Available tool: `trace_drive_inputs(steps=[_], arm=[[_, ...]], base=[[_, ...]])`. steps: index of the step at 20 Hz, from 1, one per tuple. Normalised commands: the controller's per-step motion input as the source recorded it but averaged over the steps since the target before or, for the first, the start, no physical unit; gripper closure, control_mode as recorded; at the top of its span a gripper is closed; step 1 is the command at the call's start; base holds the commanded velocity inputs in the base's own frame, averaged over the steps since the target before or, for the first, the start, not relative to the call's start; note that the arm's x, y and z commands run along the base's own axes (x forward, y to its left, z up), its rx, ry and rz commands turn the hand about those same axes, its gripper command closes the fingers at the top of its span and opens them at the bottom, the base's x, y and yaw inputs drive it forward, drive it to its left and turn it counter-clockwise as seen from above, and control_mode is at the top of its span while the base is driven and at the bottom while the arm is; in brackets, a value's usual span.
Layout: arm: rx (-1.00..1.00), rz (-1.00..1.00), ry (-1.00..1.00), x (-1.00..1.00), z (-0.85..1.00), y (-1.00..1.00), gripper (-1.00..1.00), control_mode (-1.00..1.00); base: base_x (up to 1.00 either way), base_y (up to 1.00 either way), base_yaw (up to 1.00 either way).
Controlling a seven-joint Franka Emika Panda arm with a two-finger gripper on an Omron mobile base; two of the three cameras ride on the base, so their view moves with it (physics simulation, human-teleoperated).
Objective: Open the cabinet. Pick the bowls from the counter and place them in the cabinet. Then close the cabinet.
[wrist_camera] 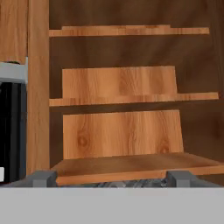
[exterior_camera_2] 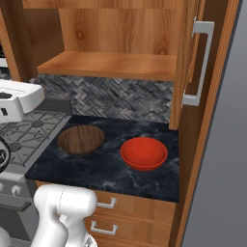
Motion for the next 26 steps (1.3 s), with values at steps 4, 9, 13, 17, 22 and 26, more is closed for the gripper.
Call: trace_drive_inputs(steps=[4,9,13,17,22,26], arm=[[0.30,0.30,0.09,0.03,0.00,-0.21,-1.00,-1.00],[0.30,0.28,0.17,0.19,0.00,-0.15,-1.00,-1.00],[0.15,0.24,0.13,0.36,0.00,-0.08,-1.00,-1.00],[0.00,0.11,0.02,0.50,-0.02,0.00,-1.00,-1.00],[0.05,0.11,0.08,0.52,-0.15,0.00,-1.00,-1.00],[0.16,0.14,0.09,0.31,-0.21,0.13,-1.00,-1.00]], base=[[0.00,0.00,0.00],[0.00,0.00,0.00],[0.00,0.00,0.00],[0.00,0.00,0.00],[0.00,0.00,0.00],[0.00,0.00,0.00]])
